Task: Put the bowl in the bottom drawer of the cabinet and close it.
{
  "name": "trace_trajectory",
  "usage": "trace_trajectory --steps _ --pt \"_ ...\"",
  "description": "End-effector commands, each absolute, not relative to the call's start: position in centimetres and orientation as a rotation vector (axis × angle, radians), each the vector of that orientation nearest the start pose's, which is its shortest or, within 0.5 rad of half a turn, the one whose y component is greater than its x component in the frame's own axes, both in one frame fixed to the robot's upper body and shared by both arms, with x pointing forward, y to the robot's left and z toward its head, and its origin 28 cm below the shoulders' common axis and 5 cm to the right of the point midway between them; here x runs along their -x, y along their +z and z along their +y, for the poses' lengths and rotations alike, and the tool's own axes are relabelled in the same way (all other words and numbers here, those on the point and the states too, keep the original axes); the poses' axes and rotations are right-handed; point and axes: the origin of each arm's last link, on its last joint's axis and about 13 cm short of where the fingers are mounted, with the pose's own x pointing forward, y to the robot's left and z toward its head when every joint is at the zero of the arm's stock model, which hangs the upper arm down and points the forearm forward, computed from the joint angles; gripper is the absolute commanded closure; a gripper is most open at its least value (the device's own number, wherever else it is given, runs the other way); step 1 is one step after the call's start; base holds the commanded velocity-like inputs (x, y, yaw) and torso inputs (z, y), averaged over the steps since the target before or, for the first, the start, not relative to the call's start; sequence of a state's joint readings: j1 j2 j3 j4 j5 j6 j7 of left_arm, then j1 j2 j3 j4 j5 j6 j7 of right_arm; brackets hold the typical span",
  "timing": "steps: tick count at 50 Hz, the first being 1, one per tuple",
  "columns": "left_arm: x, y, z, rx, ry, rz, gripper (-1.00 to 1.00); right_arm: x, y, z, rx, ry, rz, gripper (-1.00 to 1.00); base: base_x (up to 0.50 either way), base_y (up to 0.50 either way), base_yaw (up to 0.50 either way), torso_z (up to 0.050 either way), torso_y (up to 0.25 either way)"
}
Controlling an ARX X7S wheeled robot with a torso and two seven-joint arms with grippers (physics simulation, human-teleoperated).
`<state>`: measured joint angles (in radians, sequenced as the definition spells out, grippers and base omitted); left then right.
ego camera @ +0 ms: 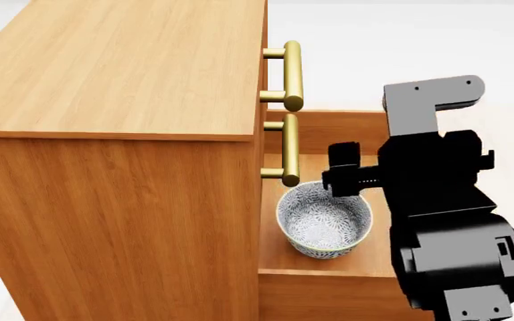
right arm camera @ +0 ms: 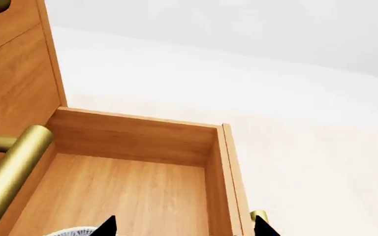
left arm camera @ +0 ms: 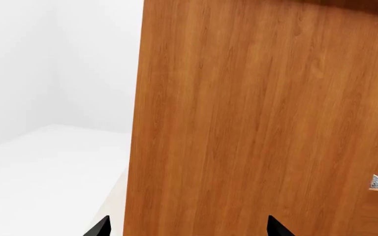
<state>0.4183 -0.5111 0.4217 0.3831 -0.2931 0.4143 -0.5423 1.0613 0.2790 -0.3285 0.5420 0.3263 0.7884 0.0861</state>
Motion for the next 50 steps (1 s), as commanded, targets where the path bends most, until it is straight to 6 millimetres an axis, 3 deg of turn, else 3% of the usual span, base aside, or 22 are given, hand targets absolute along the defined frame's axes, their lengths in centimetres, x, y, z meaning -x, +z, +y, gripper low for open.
trace_trajectory --steps 1,24,50 --pt "-9.7 4.2 21.2 0.138 -0.001 -0.147 -1.0 -37.5 19.3 -16.1 0.161 -0.093 0.252 -1.0 0.0 0.0 0.0 0.0 0.0" --pt "-9.6 4.1 21.2 0.145 -0.005 -0.151 -1.0 -33.7 20.7 -19.2 0.066 -0.241 0.118 -1.0 0.0 0.0 0.0 0.0 0.0" --pt "-9.6 4.2 21.2 0.153 -0.013 -0.162 -1.0 -29.7 19.5 -22.5 -0.023 -0.372 0.064 -1.0 0.0 0.0 0.0 0.0 0.0"
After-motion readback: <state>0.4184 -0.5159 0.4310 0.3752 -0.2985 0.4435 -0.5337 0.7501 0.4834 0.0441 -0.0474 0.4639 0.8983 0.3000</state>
